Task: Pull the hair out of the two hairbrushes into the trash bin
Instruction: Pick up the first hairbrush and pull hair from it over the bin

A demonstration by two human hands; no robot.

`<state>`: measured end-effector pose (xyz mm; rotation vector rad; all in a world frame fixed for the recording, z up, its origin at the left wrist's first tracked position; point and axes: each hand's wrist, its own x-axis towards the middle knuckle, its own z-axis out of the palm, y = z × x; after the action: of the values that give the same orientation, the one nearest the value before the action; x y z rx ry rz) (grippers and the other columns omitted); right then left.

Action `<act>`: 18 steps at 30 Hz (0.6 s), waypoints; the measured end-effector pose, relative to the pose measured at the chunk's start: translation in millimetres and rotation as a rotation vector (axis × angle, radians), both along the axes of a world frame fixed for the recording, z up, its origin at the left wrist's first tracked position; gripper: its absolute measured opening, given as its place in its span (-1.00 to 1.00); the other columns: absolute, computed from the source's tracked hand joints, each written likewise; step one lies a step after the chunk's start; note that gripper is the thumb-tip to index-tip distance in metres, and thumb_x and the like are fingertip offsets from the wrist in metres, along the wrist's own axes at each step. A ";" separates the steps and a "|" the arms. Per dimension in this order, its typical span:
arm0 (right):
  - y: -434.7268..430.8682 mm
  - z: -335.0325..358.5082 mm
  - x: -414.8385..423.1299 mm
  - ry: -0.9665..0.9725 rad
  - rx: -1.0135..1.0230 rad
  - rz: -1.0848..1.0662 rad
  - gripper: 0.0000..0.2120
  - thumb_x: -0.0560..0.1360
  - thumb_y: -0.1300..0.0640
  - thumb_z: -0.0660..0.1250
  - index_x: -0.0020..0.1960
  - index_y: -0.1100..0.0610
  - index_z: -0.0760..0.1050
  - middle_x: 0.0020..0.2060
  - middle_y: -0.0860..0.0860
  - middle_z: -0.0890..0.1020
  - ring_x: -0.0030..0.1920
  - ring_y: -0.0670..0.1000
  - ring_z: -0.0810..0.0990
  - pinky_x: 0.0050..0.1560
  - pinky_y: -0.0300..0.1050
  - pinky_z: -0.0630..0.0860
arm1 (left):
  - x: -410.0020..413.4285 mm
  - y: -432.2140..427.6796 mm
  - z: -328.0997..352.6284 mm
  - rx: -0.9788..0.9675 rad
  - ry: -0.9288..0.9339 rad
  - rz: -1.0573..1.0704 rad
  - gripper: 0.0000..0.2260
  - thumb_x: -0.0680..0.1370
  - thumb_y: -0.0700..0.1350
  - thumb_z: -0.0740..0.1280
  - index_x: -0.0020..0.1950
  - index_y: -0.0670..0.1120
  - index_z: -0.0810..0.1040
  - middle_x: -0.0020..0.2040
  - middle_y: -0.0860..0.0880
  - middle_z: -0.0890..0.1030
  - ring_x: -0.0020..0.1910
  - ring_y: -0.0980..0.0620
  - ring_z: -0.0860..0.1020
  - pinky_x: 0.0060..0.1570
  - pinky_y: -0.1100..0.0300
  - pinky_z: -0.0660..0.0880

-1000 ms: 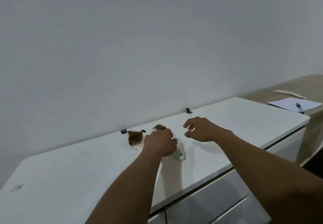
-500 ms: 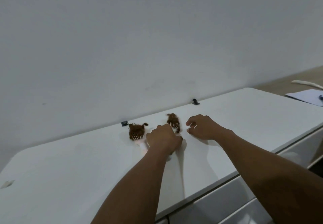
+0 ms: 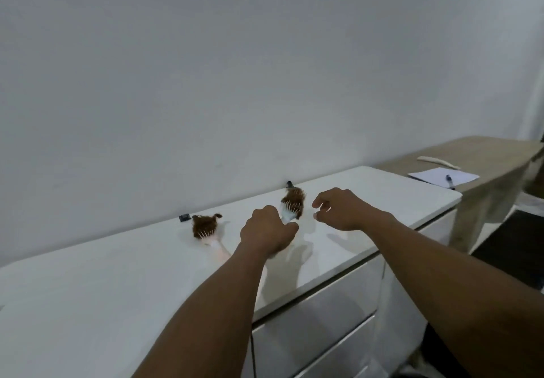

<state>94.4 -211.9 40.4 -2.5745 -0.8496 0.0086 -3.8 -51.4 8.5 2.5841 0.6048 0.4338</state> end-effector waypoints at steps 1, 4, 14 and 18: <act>-13.3 3.9 -6.4 -0.012 0.002 -0.019 -0.67 0.52 -0.04 0.36 0.26 -0.01 0.57 0.16 -0.01 0.61 0.14 0.01 0.54 0.23 -0.09 0.47 | -2.9 -10.4 1.6 0.005 -0.015 -0.022 -0.67 0.43 0.17 0.29 -0.03 -0.08 0.45 -0.08 -0.04 0.52 -0.13 -0.10 0.51 -0.21 0.12 0.39; -56.8 11.6 -24.8 -0.032 0.024 -0.088 -0.67 0.51 -0.06 0.37 0.25 -0.01 0.58 0.14 -0.02 0.63 0.14 0.01 0.55 0.23 -0.08 0.48 | -9.4 -43.9 3.9 0.021 -0.047 -0.103 -0.66 0.43 0.17 0.29 -0.02 -0.09 0.48 -0.10 -0.03 0.54 -0.15 -0.08 0.52 -0.27 0.14 0.37; -197.4 -4.0 -72.2 -0.013 0.107 -0.363 -0.61 0.50 0.01 0.39 0.30 0.08 0.55 0.16 0.07 0.63 0.20 0.10 0.58 0.22 -0.01 0.53 | -18.7 -168.6 -17.1 -0.022 -0.129 -0.374 -0.65 0.40 0.21 0.29 -0.11 -0.08 0.47 -0.13 -0.05 0.57 -0.17 -0.09 0.53 -0.34 0.14 0.31; -238.0 -31.5 -82.8 0.038 0.189 -0.438 -0.59 0.52 -0.02 0.40 0.31 0.13 0.54 0.13 0.05 0.60 0.19 0.08 0.58 0.19 -0.08 0.48 | -26.7 -211.1 -48.4 -0.074 -0.136 -0.477 -0.70 0.40 0.16 0.31 -0.13 -0.08 0.48 -0.18 -0.04 0.59 -0.20 -0.05 0.54 -0.34 0.14 0.34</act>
<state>11.5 -449.9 9.0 -2.5142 -0.2458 -0.1447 -30.6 -262.5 -39.9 2.4911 -0.0484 0.4091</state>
